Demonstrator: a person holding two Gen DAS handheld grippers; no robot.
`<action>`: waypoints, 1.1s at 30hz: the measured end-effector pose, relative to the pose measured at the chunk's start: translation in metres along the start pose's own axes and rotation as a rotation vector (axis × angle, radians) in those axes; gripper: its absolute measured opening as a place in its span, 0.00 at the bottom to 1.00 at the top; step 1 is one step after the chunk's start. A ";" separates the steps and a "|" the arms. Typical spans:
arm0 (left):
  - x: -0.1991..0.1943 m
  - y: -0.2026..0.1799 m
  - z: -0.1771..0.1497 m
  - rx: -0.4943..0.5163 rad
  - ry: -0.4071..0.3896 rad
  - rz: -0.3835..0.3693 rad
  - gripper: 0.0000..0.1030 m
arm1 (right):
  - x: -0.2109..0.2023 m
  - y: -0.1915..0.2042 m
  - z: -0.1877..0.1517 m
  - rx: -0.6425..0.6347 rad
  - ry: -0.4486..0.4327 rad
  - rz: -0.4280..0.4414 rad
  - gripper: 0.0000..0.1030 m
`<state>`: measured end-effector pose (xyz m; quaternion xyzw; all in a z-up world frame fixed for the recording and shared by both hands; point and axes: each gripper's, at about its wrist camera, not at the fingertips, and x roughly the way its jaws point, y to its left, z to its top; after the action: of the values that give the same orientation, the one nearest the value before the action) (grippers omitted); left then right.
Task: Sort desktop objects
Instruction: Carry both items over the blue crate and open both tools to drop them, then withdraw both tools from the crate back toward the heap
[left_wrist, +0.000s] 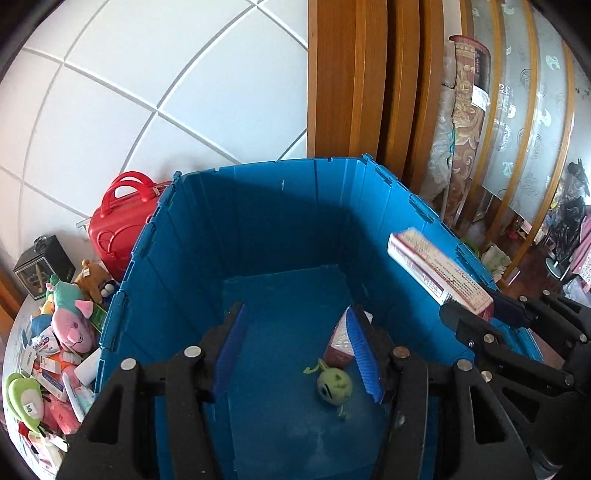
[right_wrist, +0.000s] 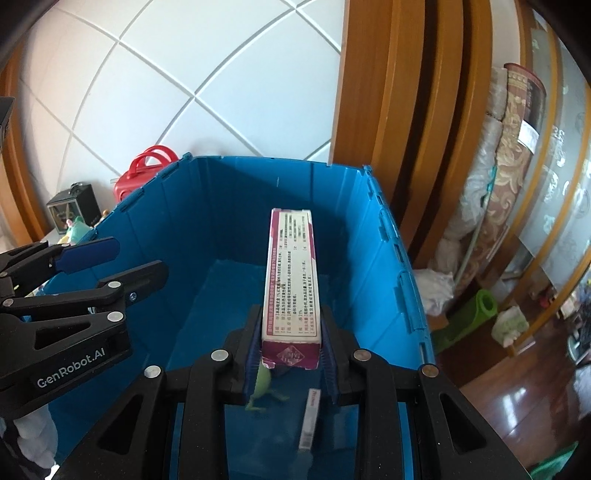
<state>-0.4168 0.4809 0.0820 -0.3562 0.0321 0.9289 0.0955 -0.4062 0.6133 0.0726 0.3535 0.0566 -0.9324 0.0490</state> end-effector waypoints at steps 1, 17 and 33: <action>-0.001 0.001 -0.001 -0.003 -0.002 0.001 0.53 | -0.001 0.001 0.000 0.002 -0.001 -0.006 0.28; -0.079 0.020 -0.040 -0.053 -0.218 0.041 0.67 | -0.079 0.004 -0.036 -0.002 -0.247 -0.048 1.00; -0.168 0.115 -0.130 -0.237 -0.342 0.329 0.76 | -0.106 0.104 -0.056 -0.096 -0.362 0.251 1.00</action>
<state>-0.2325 0.3256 0.0960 -0.1928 -0.0359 0.9759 -0.0953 -0.2771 0.5240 0.0937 0.1821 0.0465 -0.9634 0.1909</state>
